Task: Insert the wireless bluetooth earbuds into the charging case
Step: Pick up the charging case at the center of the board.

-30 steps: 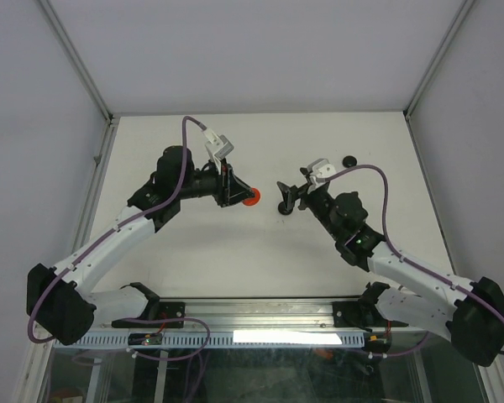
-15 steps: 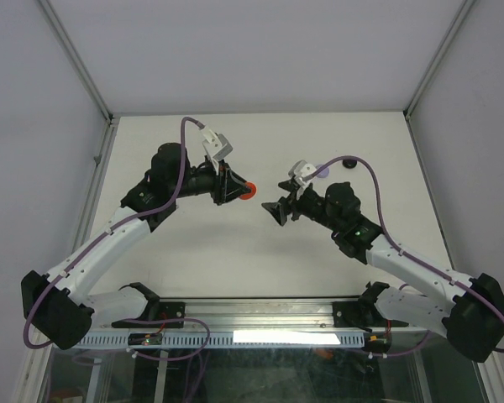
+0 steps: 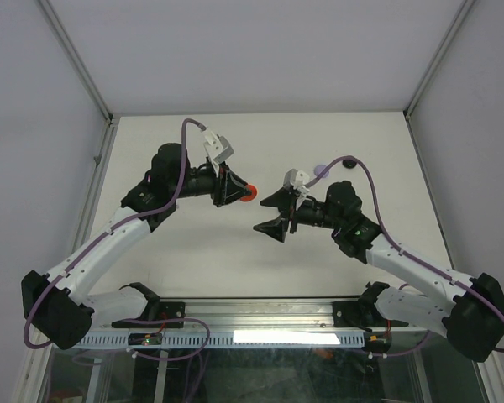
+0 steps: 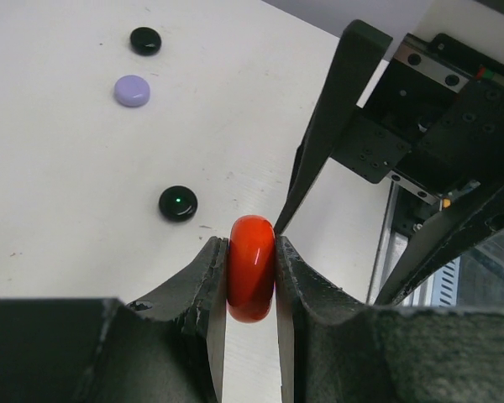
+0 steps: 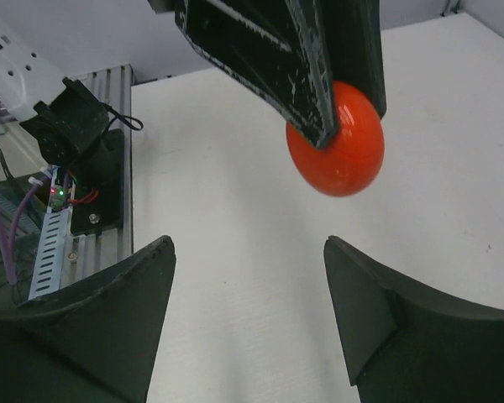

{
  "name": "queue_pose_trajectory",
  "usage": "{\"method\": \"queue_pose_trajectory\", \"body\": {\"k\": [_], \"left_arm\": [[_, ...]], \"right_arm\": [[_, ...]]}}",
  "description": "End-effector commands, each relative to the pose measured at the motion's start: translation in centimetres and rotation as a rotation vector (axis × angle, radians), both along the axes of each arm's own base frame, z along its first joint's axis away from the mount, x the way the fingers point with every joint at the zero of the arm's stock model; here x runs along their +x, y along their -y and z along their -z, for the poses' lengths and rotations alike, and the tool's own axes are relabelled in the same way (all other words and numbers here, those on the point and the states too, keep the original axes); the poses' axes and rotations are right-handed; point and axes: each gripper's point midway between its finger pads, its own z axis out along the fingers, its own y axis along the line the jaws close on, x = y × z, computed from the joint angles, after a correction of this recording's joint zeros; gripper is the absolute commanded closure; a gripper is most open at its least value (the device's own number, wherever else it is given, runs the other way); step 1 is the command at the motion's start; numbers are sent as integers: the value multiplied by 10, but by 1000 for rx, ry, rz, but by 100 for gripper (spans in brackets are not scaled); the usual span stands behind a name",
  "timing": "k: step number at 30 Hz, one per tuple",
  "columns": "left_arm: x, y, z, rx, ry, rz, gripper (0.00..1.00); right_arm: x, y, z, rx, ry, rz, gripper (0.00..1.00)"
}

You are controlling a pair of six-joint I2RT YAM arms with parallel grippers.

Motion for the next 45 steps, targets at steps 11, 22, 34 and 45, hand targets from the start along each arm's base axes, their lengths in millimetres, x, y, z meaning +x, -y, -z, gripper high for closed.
{"method": "queue_pose_trajectory", "body": {"k": [11,22,34,45], "left_arm": [[-46,8,-26,-78,102,256,100],[-50,9,-25,-83,92,285,100],[-45,5,-37,-109,110,214,95],[-23,1,-32,-101,87,75,63]], "right_arm": [[-8,-17,-58,189,82,-177,34],[-9,-24,-60,189,56,-226,52],[-15,-23,-51,181,13,-251,93],[-26,-19,-62,205,29,-282,98]]}}
